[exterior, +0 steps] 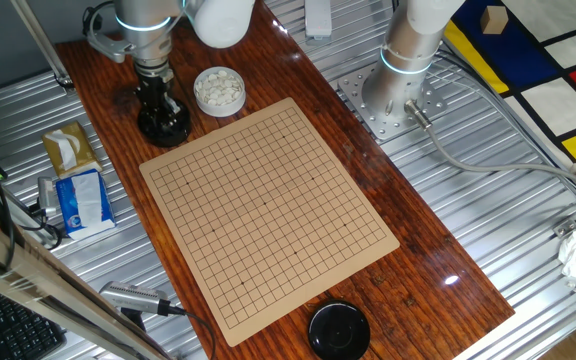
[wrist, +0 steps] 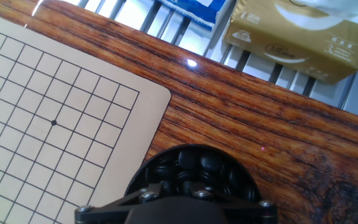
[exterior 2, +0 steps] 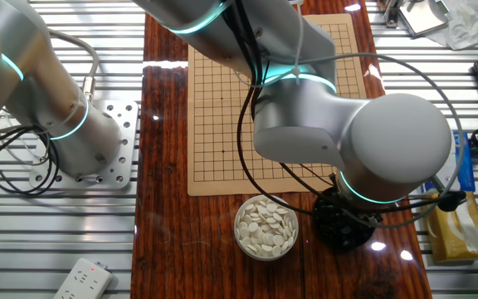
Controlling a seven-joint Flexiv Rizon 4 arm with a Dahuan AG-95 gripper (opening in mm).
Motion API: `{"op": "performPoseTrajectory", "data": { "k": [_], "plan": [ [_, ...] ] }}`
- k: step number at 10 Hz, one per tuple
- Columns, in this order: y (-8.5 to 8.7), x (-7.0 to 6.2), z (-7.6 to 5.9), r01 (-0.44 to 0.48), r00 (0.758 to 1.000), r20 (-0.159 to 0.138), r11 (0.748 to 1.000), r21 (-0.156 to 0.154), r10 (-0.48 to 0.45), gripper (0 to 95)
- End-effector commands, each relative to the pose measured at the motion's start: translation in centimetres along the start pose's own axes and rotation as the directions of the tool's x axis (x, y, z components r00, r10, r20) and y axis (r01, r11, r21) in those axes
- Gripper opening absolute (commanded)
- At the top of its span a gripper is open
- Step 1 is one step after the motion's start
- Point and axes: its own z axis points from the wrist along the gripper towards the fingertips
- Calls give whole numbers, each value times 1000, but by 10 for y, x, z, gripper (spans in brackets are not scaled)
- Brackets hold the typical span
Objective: Play the first move as black on the 3-4 point in the upper right corner of the Go board
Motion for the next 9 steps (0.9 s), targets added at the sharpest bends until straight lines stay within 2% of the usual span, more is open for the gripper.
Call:
{"op": "performPoseTrajectory", "data": {
  "k": [1, 7, 8, 9],
  "plan": [
    [0, 0, 0, 0, 1000, 0, 1000, -1, 0, 190],
    [0, 0, -1, -3, 1000, 0, 1000, 0, 3, 190],
    [-1, 0, -2, -6, 1000, -4, 1000, 4, 6, 190],
    [-5, 2, -6, -4, 1000, -17, 1000, 22, 4, 190]
  ]
}}
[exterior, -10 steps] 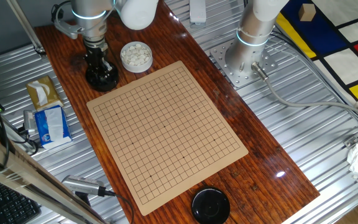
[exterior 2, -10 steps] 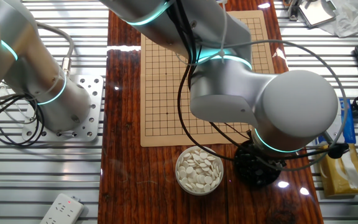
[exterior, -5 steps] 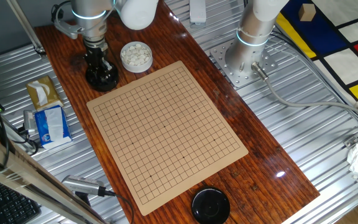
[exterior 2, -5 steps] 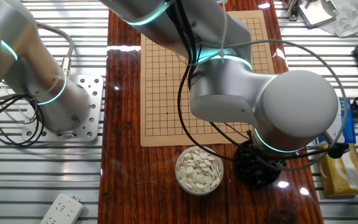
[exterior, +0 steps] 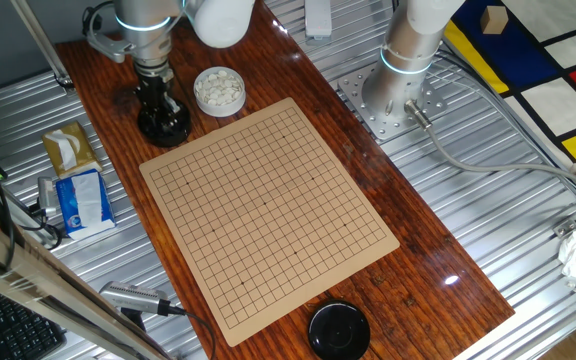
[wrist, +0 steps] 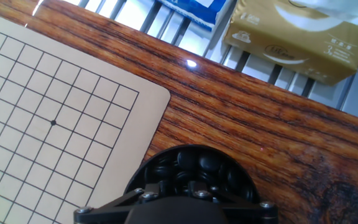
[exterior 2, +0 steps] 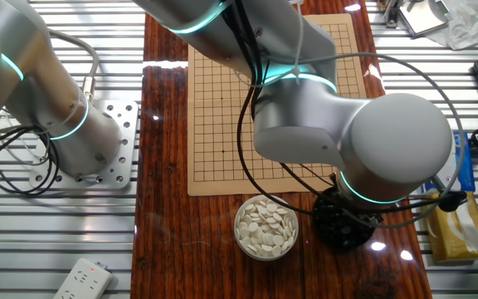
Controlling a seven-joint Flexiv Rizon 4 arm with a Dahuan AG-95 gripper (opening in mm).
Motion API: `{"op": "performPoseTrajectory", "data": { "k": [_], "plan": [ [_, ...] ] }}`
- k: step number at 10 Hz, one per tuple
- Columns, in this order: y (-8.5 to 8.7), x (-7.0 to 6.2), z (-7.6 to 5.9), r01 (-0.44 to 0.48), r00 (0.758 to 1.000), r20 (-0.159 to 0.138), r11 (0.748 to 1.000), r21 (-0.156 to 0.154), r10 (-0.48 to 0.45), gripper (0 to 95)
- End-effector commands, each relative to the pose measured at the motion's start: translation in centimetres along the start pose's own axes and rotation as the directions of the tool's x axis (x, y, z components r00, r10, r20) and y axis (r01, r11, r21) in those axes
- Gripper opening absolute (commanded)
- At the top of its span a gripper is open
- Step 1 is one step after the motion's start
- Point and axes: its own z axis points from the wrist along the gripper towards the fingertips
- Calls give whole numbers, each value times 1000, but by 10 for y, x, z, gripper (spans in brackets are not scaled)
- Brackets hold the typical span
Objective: Play the first move as black on the 3-4 point in the upper right corner of the Go board
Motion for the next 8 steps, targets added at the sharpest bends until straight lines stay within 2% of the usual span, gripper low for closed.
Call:
{"op": "performPoseTrajectory", "data": {
  "k": [1, 4, 8],
  "plan": [
    [-7, 4, -5, 14, 1000, -15, 1000, 25, -14, 190],
    [-11, 10, -7, 15, 1000, -20, 999, 30, -14, 190],
    [-4, 22, -5, -10, 1000, -29, 999, 39, 11, 190]
  ]
}}
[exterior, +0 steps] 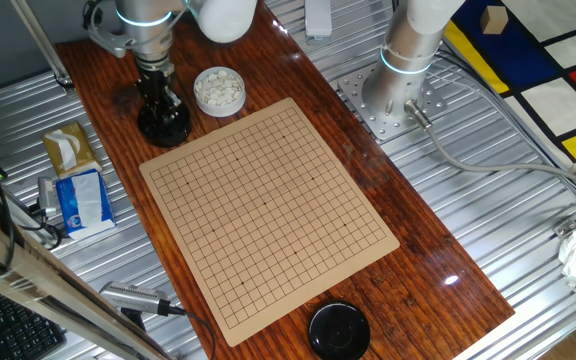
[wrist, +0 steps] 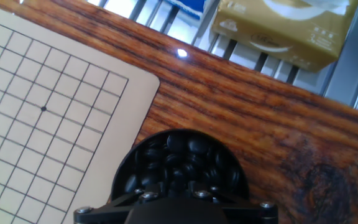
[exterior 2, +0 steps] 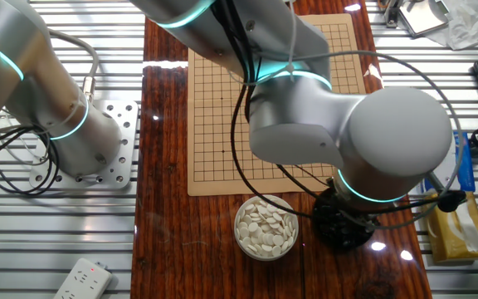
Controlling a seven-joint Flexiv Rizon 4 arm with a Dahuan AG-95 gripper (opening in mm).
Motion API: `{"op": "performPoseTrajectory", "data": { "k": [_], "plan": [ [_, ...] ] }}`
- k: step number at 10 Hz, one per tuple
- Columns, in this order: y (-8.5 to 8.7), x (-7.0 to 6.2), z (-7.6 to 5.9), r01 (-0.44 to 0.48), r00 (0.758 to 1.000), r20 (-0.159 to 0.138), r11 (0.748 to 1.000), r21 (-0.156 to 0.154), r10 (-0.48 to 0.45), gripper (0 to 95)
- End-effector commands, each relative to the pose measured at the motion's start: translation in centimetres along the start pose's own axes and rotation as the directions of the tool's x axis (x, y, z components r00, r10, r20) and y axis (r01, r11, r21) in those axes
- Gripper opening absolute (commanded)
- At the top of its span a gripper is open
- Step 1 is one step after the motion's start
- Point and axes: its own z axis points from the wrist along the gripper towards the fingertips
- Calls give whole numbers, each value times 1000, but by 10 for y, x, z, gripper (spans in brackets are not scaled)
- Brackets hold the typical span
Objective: Play the first move as black on the 3-4 point in the upper right corner of the Go board
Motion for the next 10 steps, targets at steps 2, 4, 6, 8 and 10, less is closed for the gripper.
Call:
{"op": "performPoseTrajectory", "data": {
  "k": [2, 4, 6, 8, 10],
  "plan": [
    [2, 4, 0, -10, 1000, 2, 1000, 1, 10, 190],
    [2, 7, 1, -12, 1000, 3, 1000, 2, 12, 0],
    [1, 8, 2, -9, 1000, 9, 1000, 2, 9, 0],
    [1, 8, 2, -8, 1000, 14, 1000, 3, 8, 0],
    [0, 9, 2, -6, 1000, 15, 1000, 3, 6, 0]
  ]
}}
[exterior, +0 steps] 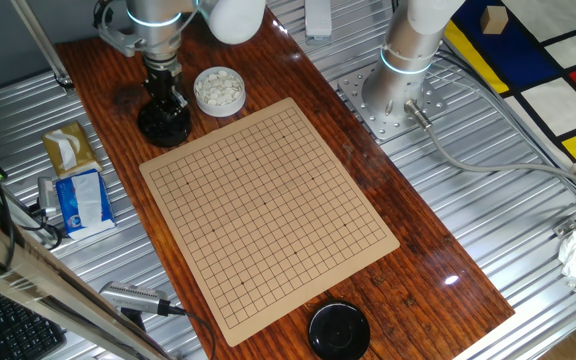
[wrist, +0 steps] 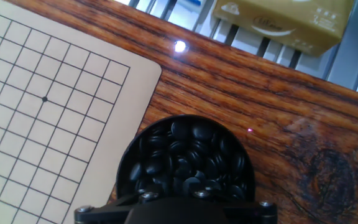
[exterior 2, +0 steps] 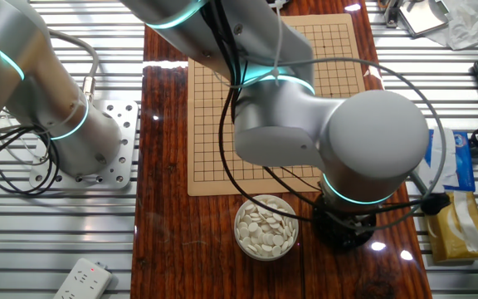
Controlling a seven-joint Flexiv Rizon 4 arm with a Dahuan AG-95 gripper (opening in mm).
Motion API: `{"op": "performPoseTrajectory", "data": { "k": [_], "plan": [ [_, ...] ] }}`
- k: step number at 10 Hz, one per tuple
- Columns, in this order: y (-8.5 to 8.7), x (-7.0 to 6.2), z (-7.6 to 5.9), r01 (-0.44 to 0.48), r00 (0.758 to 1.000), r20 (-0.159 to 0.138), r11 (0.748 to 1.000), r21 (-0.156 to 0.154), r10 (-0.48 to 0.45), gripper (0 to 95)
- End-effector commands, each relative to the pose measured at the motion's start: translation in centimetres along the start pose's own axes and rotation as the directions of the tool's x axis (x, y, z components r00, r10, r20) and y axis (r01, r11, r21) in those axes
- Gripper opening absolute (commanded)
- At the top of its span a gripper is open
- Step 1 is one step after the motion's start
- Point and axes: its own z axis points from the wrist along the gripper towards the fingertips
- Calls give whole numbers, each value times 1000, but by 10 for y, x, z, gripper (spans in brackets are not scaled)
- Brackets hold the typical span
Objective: Play the first move as black on the 3-4 point in the upper right corner of the Go board
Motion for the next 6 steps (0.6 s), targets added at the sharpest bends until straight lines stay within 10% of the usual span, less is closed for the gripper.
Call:
{"op": "performPoseTrajectory", "data": {
  "k": [1, 2, 6],
  "plan": [
    [0, 0, 0, 7, 1000, 5, 1000, 0, -7, 0],
    [0, 0, 0, 11, 1000, 10, 1000, -1, -11, 190],
    [0, 0, 0, 8, 1000, 12, 1000, 0, -8, 190]
  ]
}}
